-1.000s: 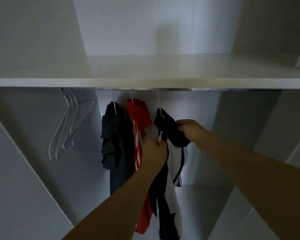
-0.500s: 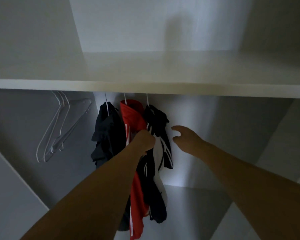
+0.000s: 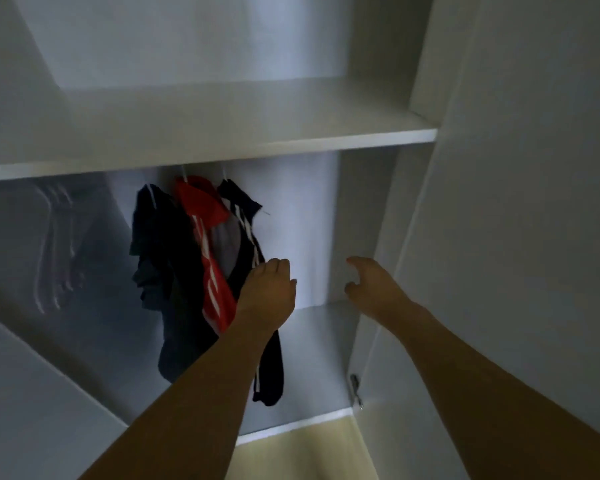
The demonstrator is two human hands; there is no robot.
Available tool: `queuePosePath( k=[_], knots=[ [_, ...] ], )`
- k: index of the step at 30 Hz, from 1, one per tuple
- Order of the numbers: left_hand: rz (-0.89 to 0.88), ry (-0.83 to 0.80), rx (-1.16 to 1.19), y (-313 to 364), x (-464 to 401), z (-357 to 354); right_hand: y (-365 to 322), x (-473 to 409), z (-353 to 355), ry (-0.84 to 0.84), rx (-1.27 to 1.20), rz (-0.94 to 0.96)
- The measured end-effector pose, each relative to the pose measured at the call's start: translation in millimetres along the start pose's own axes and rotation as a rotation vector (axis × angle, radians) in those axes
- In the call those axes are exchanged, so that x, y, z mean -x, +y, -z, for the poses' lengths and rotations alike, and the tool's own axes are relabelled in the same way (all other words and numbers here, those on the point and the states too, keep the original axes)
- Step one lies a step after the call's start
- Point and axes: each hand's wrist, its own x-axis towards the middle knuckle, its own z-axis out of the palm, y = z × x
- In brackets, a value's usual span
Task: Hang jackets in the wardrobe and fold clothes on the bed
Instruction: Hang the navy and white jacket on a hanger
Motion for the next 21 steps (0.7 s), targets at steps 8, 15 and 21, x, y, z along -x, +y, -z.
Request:
queuePosePath(
  k=[8, 15, 21],
  knots=[
    [-0.555, -0.127, 0.046, 78.6, 80.1, 2.1, 32.8, 181.6, -11.5, 0.211, 0.031, -0.327],
    [-0.858, -0.170, 0.146, 212.3, 186.4, 26.5, 67.9, 392.9, -1.2, 0.453, 0.077, -0.613],
    [-1.105, -0.234, 0.269, 335.7, 346.7, 49.7, 92.9, 622.3, -6.6, 0.653, 0.072, -0.857]
  ],
)
